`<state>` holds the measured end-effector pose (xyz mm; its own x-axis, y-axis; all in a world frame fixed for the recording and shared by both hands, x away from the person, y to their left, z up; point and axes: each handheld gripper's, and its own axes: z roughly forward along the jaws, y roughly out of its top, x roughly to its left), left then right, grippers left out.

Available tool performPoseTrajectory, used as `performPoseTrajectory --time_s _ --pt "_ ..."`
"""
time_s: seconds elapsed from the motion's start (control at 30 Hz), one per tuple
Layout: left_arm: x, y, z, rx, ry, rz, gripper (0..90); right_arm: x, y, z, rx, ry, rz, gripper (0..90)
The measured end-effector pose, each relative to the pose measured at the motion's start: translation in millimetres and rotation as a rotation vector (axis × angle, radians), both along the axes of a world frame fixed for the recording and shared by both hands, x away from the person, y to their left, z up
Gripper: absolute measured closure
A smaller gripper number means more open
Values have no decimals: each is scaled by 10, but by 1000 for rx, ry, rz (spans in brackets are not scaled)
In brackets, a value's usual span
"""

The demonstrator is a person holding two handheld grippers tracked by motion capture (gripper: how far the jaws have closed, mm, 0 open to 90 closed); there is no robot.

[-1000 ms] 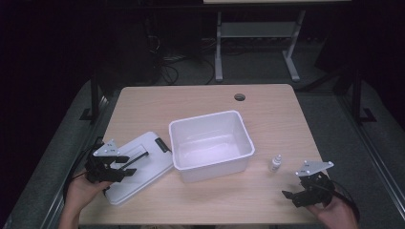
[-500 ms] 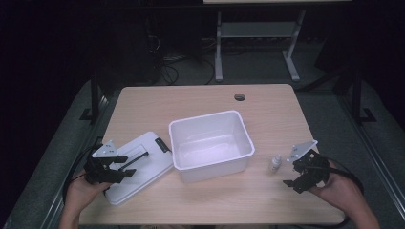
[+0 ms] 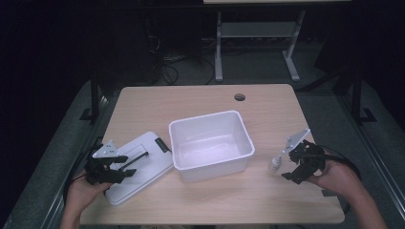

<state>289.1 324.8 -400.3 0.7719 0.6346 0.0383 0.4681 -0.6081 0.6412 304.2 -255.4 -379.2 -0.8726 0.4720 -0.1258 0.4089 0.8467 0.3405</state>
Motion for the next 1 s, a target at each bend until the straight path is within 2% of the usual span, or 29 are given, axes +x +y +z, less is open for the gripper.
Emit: performPoseTrajectory --time_s 0.2,0.33,0.8,1.0 --pt "-1 12 2 -5 1 -1 378 106 131 9 -40 22 49 199" --pt "-5 45 14 -27 -3 2 378 164 191 -11 -55 32 69 223" --pt "-19 79 26 -30 -13 12 368 350 291 -138 -107 76 113 337" --pt "-34 104 40 -38 -25 18 368 413 312 -191 -130 103 126 418"
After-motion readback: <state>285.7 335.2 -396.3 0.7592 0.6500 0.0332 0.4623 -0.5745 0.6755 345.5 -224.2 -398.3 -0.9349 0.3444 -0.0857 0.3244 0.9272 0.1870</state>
